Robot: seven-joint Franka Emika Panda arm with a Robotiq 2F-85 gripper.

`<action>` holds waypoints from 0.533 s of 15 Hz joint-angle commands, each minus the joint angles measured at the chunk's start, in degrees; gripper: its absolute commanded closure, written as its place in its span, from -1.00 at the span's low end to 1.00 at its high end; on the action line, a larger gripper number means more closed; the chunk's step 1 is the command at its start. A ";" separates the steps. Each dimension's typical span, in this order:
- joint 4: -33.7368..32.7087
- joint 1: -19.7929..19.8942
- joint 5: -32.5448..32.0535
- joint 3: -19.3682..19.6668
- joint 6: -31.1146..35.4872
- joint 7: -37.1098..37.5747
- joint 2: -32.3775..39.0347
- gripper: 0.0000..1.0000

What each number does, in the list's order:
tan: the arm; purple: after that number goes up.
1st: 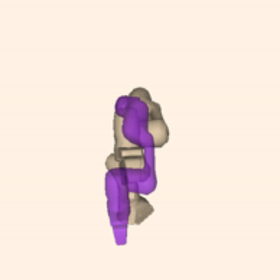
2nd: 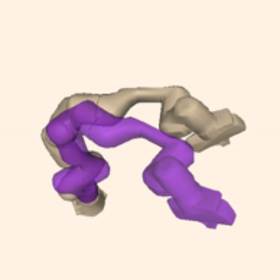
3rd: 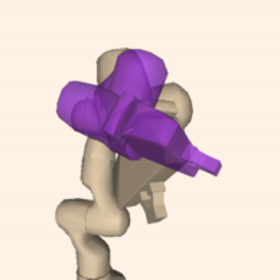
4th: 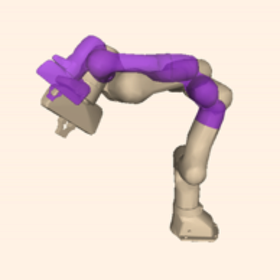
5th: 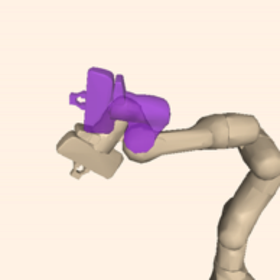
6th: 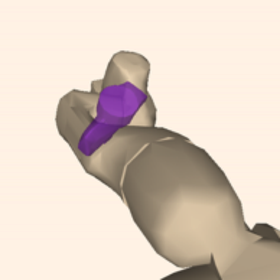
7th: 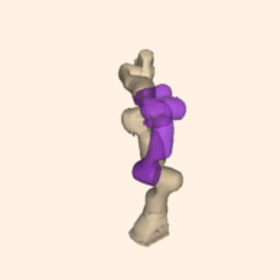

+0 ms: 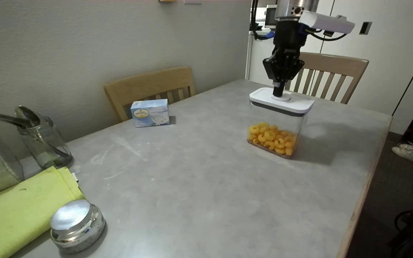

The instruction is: Put the lid on the container and then press the button atop the lid

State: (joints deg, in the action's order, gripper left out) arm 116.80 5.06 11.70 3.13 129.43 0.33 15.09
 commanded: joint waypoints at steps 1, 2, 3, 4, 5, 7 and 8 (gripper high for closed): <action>2.09 0.48 0.09 0.00 2.57 -1.59 1.35 1.00; 2.15 0.55 0.51 -0.12 2.98 -1.80 1.64 1.00; 2.20 0.67 1.17 -0.31 3.31 -2.16 2.10 1.00; 2.36 0.70 1.48 -0.40 3.69 -2.40 2.43 1.00; 2.52 0.69 1.55 -0.41 3.93 -2.41 2.70 1.00; 2.70 0.78 1.88 -0.50 4.57 -2.71 3.46 1.00; 2.65 0.80 1.96 -0.51 4.70 -2.77 3.51 1.00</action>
State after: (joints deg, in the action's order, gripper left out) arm 117.61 5.08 12.38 3.15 131.10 0.16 15.73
